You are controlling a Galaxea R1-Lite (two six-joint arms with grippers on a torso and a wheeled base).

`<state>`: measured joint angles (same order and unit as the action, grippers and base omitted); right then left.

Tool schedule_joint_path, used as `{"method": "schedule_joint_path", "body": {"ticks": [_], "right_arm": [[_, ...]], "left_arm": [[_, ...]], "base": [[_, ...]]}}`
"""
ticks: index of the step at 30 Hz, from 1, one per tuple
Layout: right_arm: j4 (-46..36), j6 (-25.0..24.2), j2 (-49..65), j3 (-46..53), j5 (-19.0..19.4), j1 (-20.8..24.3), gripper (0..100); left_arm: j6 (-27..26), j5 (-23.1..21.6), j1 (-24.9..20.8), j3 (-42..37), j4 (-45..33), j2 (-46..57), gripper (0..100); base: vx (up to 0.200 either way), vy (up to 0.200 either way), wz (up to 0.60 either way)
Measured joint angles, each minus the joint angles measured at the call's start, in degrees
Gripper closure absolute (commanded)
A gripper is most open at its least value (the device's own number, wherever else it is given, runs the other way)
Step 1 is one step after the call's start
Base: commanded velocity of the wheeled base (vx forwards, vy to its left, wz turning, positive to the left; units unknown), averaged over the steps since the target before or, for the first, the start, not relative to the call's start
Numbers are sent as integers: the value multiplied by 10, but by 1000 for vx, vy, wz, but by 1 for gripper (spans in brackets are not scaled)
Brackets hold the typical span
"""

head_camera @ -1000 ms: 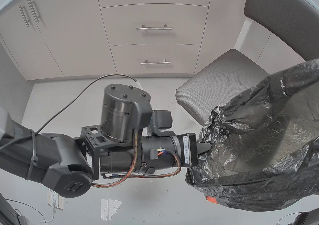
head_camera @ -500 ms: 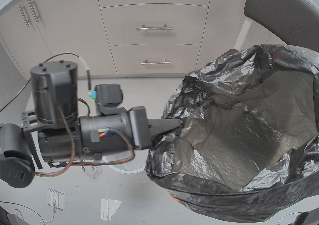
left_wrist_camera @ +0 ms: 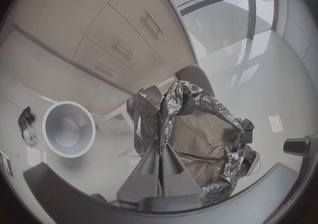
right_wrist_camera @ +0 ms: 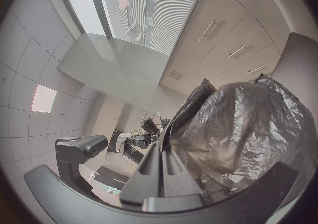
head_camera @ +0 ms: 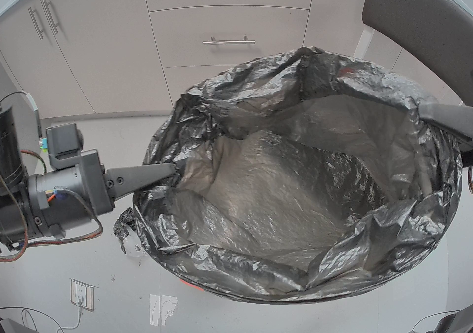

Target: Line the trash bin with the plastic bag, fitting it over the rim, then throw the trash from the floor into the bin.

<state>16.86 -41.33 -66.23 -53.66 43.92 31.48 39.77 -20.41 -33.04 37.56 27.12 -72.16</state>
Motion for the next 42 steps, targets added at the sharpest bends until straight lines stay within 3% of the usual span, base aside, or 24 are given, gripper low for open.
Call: {"method": "schedule_joint_path", "body": {"ticks": [8,21,28,42], "right_arm": [[1,2,-24,-2,0,33,100],[0,5,-43,9,0,113,100],[0,30,-59,37,0,146,100],[1,34,-73,74,2,216,100]], "left_arm": [[1,0,33,-34,-15,73,100],[0,2,57,-58,-140,198,100],[0,3,67,-79,-145,234,100],[5,5,69,-115,-147,250,100]], "base": [[0,0,0],[0,0,0],[0,0,0],[0,0,0]]}}
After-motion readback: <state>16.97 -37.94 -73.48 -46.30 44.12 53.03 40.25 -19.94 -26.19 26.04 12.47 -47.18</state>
